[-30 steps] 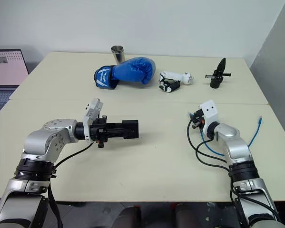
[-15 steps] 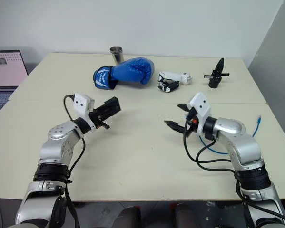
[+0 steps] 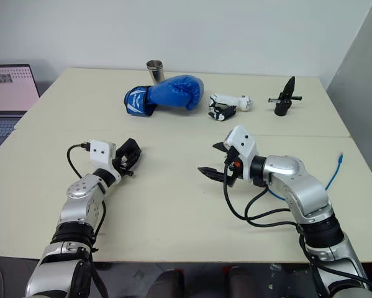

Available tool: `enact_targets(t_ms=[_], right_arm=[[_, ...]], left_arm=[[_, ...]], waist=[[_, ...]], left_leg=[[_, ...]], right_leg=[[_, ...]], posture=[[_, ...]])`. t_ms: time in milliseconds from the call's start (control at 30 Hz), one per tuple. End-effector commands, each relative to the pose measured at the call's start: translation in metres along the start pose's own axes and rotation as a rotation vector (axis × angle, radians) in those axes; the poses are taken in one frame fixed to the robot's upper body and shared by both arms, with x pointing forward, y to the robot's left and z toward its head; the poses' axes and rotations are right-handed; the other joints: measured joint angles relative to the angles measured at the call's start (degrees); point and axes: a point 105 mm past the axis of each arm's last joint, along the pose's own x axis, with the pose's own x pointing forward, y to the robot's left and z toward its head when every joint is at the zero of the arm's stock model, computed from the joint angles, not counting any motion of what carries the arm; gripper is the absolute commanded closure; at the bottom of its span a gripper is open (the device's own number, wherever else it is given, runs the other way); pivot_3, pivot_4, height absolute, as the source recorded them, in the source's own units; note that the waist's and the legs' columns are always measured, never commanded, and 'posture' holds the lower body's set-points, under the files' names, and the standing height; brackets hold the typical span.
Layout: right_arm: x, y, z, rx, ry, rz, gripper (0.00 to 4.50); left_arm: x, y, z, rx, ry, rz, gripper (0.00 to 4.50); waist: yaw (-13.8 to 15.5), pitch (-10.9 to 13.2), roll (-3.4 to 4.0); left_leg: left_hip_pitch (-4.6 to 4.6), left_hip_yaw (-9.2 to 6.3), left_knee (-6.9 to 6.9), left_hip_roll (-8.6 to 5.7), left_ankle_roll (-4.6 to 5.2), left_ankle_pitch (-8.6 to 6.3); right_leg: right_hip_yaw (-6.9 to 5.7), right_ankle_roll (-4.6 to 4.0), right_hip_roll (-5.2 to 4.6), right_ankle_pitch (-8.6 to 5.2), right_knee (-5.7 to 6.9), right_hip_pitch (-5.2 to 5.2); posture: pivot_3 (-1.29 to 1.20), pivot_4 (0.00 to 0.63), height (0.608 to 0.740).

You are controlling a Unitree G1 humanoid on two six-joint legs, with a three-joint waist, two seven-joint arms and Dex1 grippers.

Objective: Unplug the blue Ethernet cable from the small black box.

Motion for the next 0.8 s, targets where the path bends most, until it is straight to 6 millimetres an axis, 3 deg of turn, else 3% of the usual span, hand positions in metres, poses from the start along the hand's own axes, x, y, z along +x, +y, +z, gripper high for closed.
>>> enact_targets(t_ms=[33,233,400,567,800], right_arm=[[-0.002,0.003,0.017,-0.043,-0.044,0.011,0.16],[-0.002,0.008,0.017,-0.041,-0.035,0.024,0.16],[-0.013,0.013,0.007,0.002,-0.015,0.011,0.16],[-0.036,0.008,-0.006,0.019,0.023,-0.027,0.16],[-0.081,-0.003,0.001,0.038,0.044,0.015,0.16]], left_arm=[[-0.002,0.004,0.006,-0.018,-0.032,0.015,1.14],[-0.013,0.003,0.019,0.014,-0.072,-0.004,0.01],[-0.044,-0.002,0.034,0.082,-0.053,-0.085,0.01],[-0.072,-0.008,0.040,0.200,0.089,-0.207,0.01],[-0.087,0.016,0.076,0.231,0.126,-0.275,0.01]], waist=[[0.00,0.00,0.00],[-0.01,0.00,0.00],[-0.24,-0.02,-0.02],[-0.05,-0.02,-0.01],[-0.10,-0.01,-0.01]], left_leg=[[0.00,0.00,0.00,0.00,0.00,0.00],[0.00,0.00,0.00,0.00,0.00,0.00],[-0.02,0.00,-0.01,0.09,-0.01,0.00],[0.05,-0.06,-0.02,0.03,-0.01,0.00],[0.14,-0.02,-0.02,0.04,0.00,0.00]], right_leg=[[0.00,0.00,0.00,0.00,0.00,0.00],[0.01,0.00,0.00,0.00,0.01,0.00],[0.05,-0.01,0.00,0.00,-0.02,-0.01],[0.03,0.00,-0.01,0.00,0.01,0.07],[0.01,0.06,0.03,0.01,-0.01,0.11]], posture=[[0.00,0.150,0.740],[0.00,0.150,0.740],[0.00,0.150,0.740],[0.00,0.150,0.740],[0.00,0.150,0.740]])
